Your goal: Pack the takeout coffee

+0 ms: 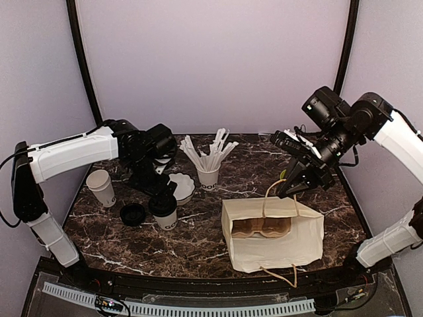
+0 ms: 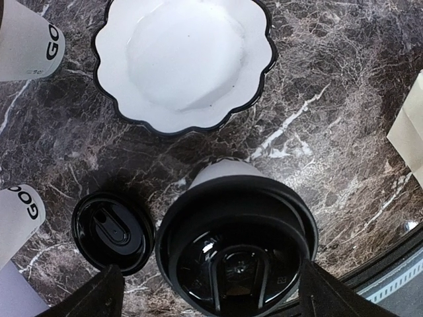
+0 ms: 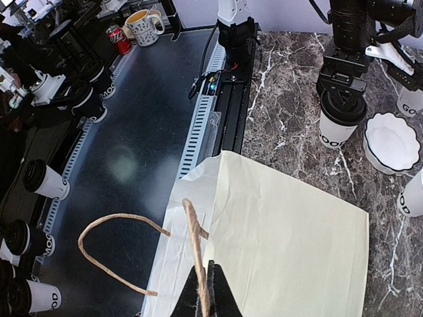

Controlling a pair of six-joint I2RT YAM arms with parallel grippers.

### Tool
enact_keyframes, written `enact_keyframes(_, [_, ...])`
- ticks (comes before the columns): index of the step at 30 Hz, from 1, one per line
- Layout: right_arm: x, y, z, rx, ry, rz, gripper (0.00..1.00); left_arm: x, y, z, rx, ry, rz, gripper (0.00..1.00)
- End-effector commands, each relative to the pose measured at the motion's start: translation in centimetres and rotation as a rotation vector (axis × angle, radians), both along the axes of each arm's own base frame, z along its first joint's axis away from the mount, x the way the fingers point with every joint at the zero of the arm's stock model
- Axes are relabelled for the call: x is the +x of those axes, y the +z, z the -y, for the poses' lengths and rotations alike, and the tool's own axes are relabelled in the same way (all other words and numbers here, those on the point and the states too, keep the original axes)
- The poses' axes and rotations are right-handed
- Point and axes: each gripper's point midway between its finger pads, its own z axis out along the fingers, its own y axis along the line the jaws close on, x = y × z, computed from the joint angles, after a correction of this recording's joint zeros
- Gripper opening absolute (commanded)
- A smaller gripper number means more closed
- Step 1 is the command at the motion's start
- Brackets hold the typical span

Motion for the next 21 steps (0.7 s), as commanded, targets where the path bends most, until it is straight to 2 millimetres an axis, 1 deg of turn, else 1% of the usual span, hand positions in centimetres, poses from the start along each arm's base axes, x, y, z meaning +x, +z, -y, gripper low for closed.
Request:
enact_keyframes(1, [0.3,0.8,-0.6,0.026,0.005,0.026,0.00,0.2,0.3,0.7,-0.035,-0.020,-0.006,0.93])
enact_keyframes(7, [0.4,0.4,-0.6,0.015,0.001,0.021,0.00,0.2,0.2,1.5,-0.070,-0.036,-0.019,0.93])
enact_keyframes(11, [0.6,0.3,-0.6,0.013,-0.005,0.025,0.00,0.0,-0.4,1.4,-0.055,-0.045,-0.034,0.93])
enact_keyframes(21, [0.7,0.0,-0.7,0.006,-0.007,0.027,0.00,-0.4,-1.5,0.8,-0.010,-0.037,-0.070,0.88])
